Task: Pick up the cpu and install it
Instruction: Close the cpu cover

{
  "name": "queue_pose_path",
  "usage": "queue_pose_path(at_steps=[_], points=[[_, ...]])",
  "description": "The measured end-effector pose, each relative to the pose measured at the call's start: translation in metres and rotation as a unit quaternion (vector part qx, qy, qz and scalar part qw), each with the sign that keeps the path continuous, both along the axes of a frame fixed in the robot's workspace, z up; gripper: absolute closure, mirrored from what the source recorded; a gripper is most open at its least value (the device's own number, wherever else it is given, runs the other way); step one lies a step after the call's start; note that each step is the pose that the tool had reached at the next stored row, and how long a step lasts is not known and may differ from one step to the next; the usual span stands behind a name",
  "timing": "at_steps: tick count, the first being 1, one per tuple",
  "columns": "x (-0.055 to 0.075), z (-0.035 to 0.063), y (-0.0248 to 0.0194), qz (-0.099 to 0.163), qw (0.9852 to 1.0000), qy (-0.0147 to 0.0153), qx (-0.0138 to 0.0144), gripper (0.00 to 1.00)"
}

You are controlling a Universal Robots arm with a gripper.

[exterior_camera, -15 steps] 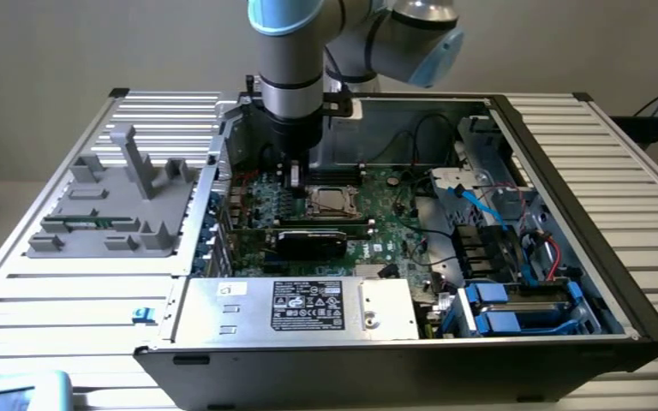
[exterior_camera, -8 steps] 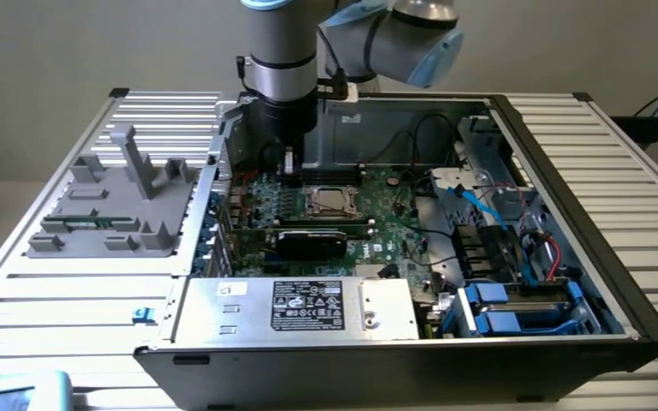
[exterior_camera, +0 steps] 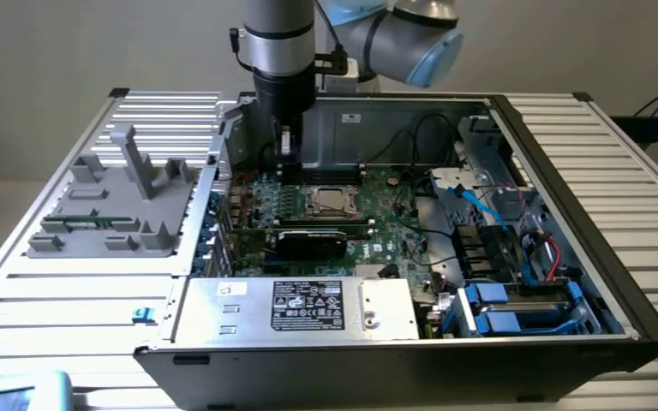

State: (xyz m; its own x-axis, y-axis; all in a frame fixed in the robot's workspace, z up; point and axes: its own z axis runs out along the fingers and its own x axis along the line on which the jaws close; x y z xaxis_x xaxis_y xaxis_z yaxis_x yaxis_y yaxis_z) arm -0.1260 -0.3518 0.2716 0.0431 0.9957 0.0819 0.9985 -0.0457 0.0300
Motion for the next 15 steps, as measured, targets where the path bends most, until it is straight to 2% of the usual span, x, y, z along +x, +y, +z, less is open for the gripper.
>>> queue_pose_path(at_steps=[4, 9, 15], points=[[-0.005, 0.0175, 0.0001, 0.000, 1.0000, -0.0002, 0.0001, 0.89], [-0.015, 0.0333, 0.0019, 0.000, 1.0000, -0.0009, 0.0002, 0.89], [-0.016, 0.0395, 0.0096, -0.001, 1.0000, -0.0059, 0.0002, 0.89]])
